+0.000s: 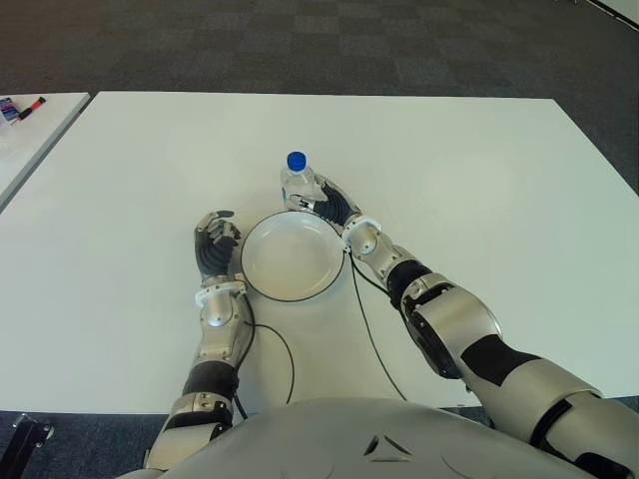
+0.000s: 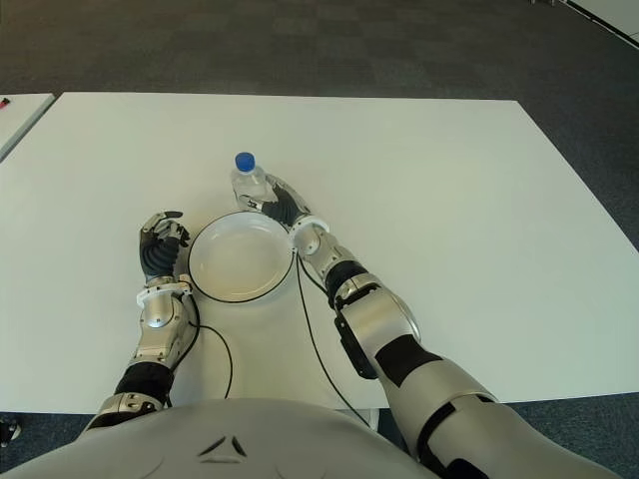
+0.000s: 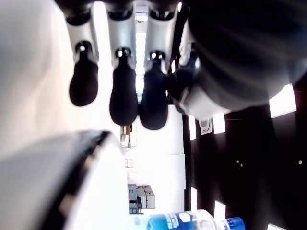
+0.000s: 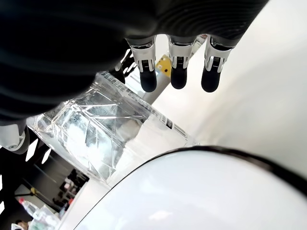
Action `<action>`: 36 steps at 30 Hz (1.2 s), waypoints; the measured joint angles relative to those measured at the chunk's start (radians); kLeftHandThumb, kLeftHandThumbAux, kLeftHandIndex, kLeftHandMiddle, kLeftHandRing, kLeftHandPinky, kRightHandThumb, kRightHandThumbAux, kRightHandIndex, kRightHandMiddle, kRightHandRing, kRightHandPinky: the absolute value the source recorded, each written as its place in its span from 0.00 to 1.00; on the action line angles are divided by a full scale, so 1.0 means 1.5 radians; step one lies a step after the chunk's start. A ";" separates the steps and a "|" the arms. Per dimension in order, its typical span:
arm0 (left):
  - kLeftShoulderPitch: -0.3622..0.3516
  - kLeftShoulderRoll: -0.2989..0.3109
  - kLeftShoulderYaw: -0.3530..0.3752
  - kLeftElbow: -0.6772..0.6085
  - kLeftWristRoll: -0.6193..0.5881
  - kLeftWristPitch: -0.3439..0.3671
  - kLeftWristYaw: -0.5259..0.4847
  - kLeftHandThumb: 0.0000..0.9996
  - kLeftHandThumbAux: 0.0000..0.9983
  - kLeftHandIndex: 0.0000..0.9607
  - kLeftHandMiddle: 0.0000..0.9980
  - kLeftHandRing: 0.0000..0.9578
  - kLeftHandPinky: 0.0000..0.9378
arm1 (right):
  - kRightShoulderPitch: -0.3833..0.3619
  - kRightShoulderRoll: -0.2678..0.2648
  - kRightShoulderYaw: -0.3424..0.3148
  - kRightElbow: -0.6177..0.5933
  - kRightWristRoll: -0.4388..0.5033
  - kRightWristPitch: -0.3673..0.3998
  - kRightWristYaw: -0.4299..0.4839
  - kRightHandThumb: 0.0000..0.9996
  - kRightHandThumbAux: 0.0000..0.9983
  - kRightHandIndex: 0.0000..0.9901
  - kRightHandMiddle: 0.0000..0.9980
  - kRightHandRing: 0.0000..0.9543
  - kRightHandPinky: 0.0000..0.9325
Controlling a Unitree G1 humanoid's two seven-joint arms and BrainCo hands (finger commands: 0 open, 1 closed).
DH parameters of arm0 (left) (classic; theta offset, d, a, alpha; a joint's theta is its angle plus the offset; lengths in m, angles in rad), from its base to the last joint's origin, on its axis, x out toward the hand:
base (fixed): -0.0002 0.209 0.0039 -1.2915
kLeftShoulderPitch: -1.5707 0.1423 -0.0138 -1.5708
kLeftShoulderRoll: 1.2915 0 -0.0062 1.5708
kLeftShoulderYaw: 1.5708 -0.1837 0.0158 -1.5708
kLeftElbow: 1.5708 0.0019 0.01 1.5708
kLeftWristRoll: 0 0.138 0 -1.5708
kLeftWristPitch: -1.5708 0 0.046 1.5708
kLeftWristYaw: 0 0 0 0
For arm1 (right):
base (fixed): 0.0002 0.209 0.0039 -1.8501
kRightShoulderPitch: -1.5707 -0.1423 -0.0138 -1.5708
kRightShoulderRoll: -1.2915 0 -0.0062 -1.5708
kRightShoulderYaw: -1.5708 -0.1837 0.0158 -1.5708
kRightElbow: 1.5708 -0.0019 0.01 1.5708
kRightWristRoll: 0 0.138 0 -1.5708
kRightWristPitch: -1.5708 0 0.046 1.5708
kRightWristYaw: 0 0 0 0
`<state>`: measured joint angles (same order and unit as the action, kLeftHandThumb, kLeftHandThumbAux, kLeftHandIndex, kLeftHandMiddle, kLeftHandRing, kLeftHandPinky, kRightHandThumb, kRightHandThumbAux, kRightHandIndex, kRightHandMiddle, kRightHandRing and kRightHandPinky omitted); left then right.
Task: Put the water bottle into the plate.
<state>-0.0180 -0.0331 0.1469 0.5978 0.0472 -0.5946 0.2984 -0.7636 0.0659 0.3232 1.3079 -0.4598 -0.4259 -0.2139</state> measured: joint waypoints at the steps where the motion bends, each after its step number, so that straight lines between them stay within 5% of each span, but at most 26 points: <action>1: 0.000 0.000 0.000 0.000 0.000 -0.001 0.001 0.69 0.72 0.45 0.70 0.71 0.71 | 0.000 0.000 -0.001 0.000 0.000 0.000 0.001 0.42 0.31 0.00 0.00 0.00 0.05; 36: 0.002 0.006 0.000 -0.008 -0.007 0.014 -0.012 0.70 0.72 0.45 0.70 0.71 0.72 | 0.002 0.005 -0.058 0.010 0.056 -0.001 0.046 0.54 0.39 0.02 0.01 0.02 0.13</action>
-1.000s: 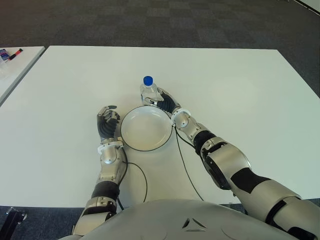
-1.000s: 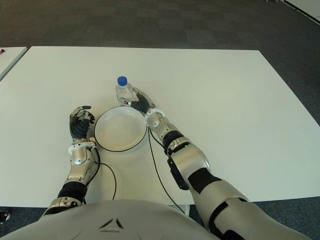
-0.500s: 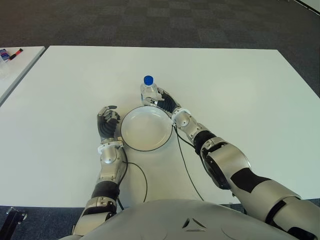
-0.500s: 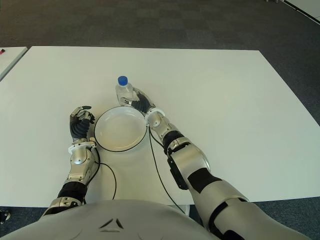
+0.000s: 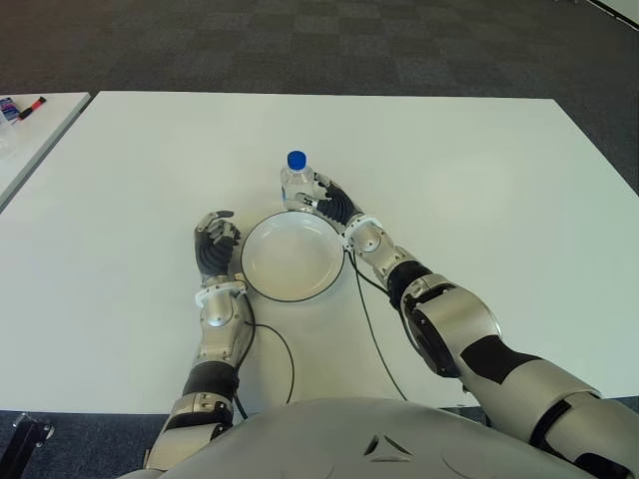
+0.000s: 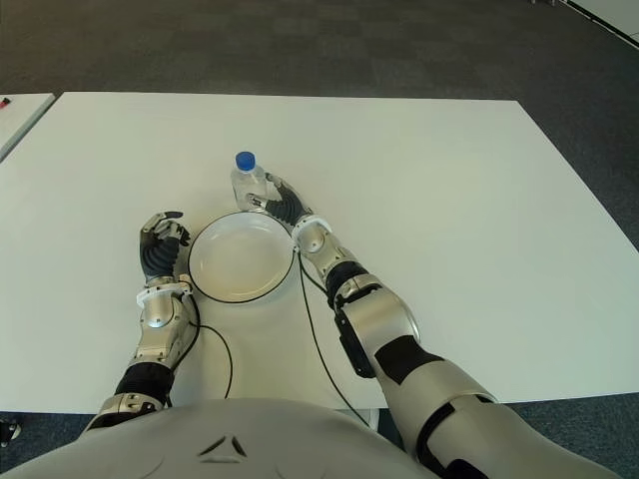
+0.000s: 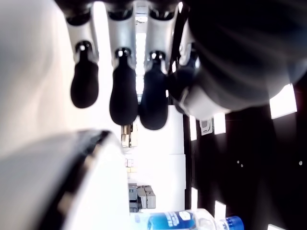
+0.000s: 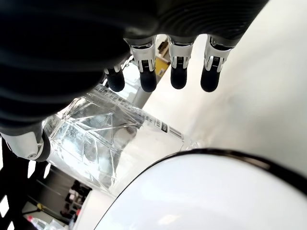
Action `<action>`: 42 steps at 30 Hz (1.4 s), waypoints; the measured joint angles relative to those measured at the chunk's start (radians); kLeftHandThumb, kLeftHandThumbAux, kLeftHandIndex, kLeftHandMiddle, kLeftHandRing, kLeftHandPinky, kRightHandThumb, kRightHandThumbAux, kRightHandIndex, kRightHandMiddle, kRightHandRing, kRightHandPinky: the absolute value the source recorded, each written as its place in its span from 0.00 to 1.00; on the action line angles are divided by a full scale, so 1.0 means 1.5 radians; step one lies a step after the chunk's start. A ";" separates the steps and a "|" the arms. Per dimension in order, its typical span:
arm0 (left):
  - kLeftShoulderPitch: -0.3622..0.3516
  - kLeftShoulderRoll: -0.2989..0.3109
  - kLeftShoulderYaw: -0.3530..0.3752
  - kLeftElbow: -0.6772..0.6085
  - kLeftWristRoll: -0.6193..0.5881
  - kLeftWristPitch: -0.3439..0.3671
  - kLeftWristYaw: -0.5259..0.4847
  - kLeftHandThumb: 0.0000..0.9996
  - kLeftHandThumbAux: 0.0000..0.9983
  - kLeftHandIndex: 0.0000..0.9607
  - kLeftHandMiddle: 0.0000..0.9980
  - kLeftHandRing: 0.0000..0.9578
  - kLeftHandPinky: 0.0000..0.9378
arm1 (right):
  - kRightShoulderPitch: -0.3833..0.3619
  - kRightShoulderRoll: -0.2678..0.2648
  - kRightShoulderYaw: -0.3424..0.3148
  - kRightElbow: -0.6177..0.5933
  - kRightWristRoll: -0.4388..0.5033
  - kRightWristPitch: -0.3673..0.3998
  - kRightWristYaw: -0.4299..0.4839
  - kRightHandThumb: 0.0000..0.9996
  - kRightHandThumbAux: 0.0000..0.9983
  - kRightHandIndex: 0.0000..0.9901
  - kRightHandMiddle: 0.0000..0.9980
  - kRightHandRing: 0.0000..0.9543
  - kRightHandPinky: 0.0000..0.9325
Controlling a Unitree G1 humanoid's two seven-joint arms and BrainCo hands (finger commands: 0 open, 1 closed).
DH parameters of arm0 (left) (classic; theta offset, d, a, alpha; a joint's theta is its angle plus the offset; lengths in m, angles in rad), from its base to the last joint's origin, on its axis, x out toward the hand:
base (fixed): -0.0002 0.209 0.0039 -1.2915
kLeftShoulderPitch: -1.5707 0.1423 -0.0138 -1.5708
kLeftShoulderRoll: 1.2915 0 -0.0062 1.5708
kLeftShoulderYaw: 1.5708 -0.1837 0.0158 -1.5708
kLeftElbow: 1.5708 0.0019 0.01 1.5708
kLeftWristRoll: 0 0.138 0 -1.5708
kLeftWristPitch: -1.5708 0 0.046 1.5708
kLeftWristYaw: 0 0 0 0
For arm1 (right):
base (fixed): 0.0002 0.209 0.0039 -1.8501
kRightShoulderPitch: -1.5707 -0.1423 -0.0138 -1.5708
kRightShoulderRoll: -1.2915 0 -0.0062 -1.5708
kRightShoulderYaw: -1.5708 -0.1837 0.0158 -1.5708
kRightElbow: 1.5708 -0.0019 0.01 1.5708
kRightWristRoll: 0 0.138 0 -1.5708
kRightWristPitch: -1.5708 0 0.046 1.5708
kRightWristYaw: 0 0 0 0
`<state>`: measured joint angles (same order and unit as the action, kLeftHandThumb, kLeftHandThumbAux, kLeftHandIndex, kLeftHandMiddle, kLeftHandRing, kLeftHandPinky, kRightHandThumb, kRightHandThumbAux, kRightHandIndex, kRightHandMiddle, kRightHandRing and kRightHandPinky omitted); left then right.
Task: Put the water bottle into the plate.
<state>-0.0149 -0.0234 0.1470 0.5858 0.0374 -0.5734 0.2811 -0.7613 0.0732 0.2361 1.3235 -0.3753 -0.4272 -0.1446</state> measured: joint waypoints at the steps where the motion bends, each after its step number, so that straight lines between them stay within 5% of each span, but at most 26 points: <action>1: 0.001 0.000 0.000 -0.001 0.000 0.000 0.000 0.70 0.72 0.45 0.70 0.71 0.73 | 0.000 0.000 -0.001 0.000 0.001 0.000 0.000 0.54 0.40 0.02 0.01 0.03 0.13; 10: 0.006 0.001 -0.001 -0.007 0.002 0.000 0.000 0.70 0.72 0.45 0.71 0.72 0.72 | 0.002 0.000 -0.009 0.000 0.004 0.000 0.000 0.55 0.42 0.09 0.10 0.12 0.24; 15: 0.006 0.001 0.000 -0.007 -0.002 -0.001 -0.007 0.70 0.72 0.45 0.71 0.72 0.72 | 0.003 0.000 -0.013 0.000 0.009 0.000 -0.003 0.64 0.48 0.31 0.28 0.29 0.36; 19: 0.006 0.001 0.000 -0.005 -0.004 -0.005 -0.008 0.70 0.72 0.45 0.71 0.72 0.74 | 0.004 0.000 -0.014 0.000 0.009 0.000 -0.032 0.70 0.66 0.41 0.40 0.39 0.44; 28: 0.006 0.001 0.001 -0.003 -0.005 -0.012 -0.008 0.69 0.72 0.45 0.71 0.71 0.70 | 0.006 0.000 -0.012 0.000 0.001 0.000 -0.100 0.83 0.67 0.45 0.46 0.51 0.45; 42: 0.008 -0.004 0.003 -0.006 -0.013 -0.013 -0.008 0.70 0.72 0.45 0.71 0.72 0.71 | 0.007 0.001 -0.015 0.001 0.003 0.006 -0.116 0.84 0.68 0.43 0.48 0.56 0.41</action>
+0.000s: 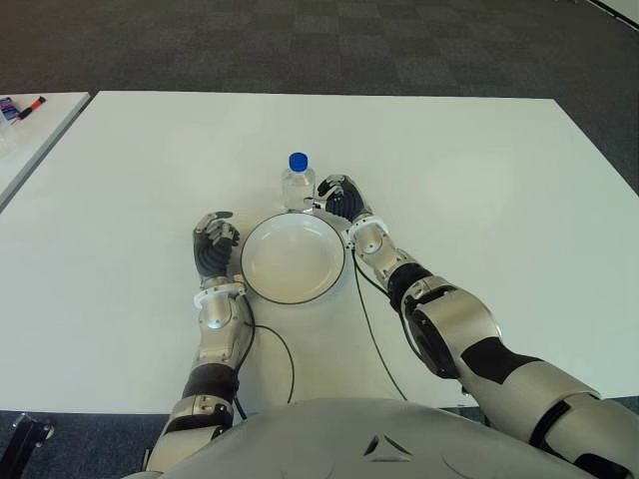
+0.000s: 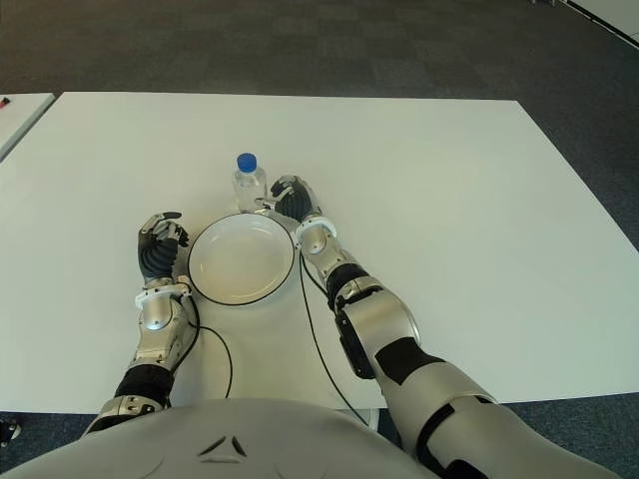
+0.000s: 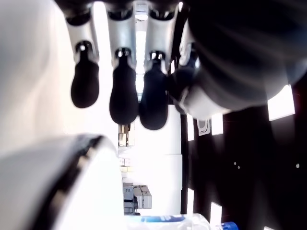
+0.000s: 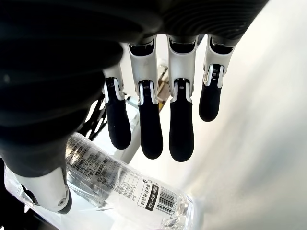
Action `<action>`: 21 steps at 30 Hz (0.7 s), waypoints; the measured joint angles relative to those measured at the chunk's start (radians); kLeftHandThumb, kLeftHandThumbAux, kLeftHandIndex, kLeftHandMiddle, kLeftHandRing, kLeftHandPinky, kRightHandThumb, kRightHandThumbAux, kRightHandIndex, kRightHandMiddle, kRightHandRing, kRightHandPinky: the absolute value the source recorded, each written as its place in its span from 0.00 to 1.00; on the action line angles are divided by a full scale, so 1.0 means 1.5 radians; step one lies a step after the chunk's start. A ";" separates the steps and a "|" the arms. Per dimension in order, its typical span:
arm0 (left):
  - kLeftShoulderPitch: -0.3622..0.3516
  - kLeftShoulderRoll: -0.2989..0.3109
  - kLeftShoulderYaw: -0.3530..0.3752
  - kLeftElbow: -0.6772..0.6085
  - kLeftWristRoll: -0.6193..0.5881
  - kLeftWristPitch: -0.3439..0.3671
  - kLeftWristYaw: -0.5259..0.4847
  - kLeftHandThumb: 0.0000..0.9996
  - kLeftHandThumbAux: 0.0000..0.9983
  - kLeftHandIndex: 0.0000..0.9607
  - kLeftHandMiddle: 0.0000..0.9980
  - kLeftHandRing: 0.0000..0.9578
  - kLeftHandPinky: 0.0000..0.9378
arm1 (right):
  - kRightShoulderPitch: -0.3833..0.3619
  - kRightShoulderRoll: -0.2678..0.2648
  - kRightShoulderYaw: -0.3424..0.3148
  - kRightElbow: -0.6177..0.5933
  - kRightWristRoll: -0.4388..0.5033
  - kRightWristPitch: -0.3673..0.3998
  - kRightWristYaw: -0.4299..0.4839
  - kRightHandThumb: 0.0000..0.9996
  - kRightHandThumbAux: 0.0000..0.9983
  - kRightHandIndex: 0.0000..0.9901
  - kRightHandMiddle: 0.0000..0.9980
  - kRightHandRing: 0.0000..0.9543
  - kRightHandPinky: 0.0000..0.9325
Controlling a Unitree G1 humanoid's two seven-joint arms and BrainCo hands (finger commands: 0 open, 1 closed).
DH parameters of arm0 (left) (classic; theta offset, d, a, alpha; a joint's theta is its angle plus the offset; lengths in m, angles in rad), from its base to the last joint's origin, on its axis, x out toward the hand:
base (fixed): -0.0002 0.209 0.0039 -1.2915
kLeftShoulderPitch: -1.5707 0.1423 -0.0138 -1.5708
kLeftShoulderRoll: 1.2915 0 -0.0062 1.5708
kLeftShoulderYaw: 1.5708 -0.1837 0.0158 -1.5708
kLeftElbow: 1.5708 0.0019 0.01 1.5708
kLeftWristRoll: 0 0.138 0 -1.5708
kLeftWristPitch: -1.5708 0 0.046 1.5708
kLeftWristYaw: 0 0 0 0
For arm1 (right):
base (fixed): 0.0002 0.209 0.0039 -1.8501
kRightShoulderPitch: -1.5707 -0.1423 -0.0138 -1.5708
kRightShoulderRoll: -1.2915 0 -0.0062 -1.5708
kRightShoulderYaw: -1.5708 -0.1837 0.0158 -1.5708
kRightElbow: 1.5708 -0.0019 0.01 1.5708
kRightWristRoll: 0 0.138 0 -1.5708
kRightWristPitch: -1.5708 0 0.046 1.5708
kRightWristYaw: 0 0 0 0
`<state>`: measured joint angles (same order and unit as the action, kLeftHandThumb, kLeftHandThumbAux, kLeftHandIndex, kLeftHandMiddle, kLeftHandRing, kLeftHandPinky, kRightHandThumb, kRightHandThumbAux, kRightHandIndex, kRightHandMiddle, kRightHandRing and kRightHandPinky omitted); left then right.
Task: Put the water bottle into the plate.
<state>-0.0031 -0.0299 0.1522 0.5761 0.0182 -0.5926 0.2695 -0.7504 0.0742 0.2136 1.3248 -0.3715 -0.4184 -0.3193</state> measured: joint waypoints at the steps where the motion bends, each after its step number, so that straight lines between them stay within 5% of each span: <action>1: 0.001 0.000 0.000 -0.001 0.000 0.000 0.000 0.70 0.72 0.45 0.71 0.72 0.71 | 0.000 0.000 0.000 0.000 0.000 0.000 0.000 0.84 0.68 0.43 0.48 0.56 0.41; 21: 0.003 -0.001 0.000 -0.005 -0.001 0.006 0.000 0.70 0.72 0.45 0.70 0.71 0.69 | 0.001 0.000 -0.010 0.000 0.012 0.006 0.000 0.84 0.68 0.43 0.47 0.54 0.39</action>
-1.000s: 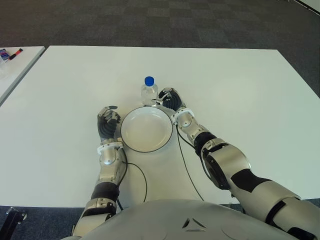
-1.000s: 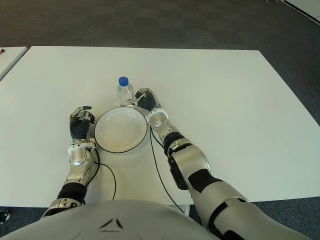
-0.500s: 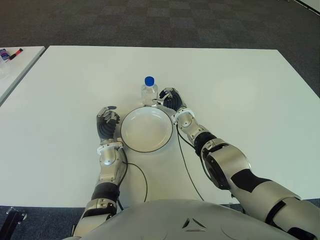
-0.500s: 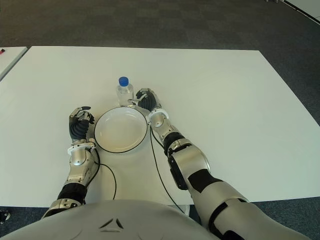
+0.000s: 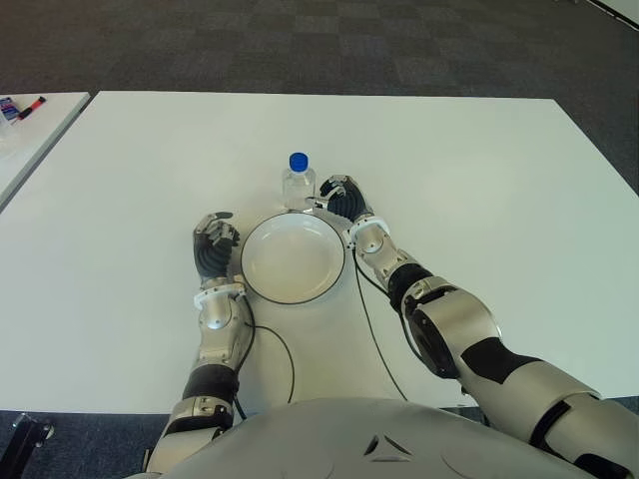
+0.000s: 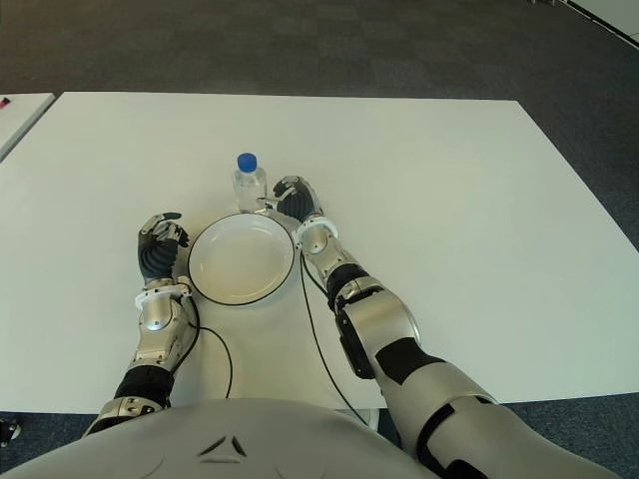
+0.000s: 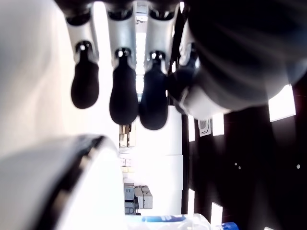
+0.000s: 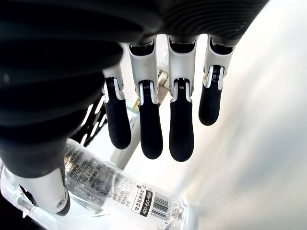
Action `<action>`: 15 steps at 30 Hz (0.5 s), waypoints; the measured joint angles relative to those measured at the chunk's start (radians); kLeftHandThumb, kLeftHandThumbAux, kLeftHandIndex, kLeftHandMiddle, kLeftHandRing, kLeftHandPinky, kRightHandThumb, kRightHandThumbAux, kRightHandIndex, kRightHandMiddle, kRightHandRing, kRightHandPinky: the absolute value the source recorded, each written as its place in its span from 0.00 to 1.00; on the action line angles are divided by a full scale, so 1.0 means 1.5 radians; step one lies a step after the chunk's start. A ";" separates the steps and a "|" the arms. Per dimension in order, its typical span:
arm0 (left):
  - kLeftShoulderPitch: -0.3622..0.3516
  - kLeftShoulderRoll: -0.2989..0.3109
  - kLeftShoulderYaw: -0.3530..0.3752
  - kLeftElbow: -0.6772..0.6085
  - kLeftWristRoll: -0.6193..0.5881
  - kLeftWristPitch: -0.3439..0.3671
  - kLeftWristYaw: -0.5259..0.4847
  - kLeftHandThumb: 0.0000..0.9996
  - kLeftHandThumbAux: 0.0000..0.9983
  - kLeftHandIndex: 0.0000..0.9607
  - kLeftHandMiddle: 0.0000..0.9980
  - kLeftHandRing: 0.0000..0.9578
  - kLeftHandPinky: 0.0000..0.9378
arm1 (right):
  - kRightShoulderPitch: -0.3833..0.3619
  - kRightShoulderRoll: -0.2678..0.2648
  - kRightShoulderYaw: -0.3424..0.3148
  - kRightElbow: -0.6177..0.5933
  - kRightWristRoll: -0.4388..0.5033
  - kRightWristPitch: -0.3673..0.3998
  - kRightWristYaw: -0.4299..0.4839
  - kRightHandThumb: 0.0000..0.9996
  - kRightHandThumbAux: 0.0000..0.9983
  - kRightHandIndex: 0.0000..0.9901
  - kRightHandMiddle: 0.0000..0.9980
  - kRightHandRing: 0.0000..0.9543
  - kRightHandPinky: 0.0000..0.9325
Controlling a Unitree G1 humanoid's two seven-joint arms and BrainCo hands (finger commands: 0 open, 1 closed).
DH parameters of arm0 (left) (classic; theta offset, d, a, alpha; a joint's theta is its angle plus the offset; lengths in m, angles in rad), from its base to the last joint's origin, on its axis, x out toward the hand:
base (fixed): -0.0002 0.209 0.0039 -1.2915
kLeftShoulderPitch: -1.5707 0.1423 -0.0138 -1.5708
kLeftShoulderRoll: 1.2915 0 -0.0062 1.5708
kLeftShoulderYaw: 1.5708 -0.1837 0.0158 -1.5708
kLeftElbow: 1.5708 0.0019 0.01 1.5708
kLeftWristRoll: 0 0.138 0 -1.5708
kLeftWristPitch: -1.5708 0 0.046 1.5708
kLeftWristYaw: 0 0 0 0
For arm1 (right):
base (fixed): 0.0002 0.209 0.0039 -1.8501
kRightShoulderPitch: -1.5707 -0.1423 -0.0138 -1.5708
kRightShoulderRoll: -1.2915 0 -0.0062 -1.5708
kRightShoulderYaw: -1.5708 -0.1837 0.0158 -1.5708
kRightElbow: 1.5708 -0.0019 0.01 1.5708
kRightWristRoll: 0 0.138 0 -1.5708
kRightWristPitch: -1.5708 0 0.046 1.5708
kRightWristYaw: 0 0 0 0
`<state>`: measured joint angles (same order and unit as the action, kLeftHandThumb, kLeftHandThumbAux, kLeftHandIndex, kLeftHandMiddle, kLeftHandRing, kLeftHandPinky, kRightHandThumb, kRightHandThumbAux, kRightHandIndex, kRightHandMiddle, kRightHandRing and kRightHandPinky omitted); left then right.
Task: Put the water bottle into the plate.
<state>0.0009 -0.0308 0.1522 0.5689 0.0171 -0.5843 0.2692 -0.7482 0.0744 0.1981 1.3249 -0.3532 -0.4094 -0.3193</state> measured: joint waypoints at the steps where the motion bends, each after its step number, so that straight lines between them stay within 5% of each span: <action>1: 0.000 0.000 0.000 0.000 0.000 0.000 0.000 0.70 0.72 0.45 0.70 0.71 0.69 | 0.000 0.000 -0.001 0.000 0.000 0.000 0.000 0.84 0.68 0.43 0.47 0.54 0.38; 15: 0.000 0.002 0.001 0.001 0.000 -0.004 -0.001 0.70 0.72 0.45 0.70 0.71 0.71 | 0.002 0.000 -0.015 0.000 0.007 -0.002 0.022 0.84 0.68 0.40 0.49 0.52 0.38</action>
<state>0.0015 -0.0284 0.1530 0.5702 0.0176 -0.5898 0.2675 -0.7459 0.0748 0.1754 1.3250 -0.3428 -0.4117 -0.2864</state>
